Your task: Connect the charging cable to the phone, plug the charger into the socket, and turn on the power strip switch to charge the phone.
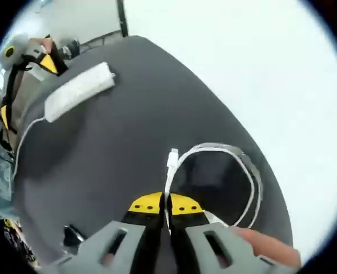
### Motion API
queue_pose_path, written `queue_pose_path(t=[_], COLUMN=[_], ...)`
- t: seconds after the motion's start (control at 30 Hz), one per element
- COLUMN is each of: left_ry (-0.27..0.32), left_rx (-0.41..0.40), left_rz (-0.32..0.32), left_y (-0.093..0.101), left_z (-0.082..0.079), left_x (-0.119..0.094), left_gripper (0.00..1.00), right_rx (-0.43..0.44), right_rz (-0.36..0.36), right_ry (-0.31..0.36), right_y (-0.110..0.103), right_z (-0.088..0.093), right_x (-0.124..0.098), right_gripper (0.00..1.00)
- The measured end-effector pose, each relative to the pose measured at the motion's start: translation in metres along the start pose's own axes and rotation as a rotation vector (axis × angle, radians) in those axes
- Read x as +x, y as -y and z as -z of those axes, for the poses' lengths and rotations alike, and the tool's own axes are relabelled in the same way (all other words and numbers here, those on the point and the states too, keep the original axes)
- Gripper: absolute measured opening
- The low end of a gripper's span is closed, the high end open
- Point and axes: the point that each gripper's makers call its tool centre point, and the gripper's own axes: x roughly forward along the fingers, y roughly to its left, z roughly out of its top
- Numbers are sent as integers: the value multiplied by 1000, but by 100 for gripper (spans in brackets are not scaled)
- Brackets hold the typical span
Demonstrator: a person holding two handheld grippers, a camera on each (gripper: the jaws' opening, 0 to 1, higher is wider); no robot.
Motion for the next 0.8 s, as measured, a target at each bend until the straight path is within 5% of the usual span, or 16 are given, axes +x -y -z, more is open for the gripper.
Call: queue_pose_path(t=[0.2,0.4,0.63,0.8], left_ry=[31,61,90,103], left_rx=[8,23,40,37], left_rz=[-23,-51,-66,-63], left_y=[23,50,80,94], left_z=[2,12,31,45], left_x=[-41,-84,-123,-131], left_gripper=[87,87,87,86], right_rx=[-34,-52,-75,-100], right_rz=[-43,-127,-206,-227], right_ry=[44,113,138,125], right_y=[-60,-155,-240,-280], right_z=[-30,-52,-57,-49], right_x=[-30,-46,-66,-83], right_gripper=[1,1,1,1])
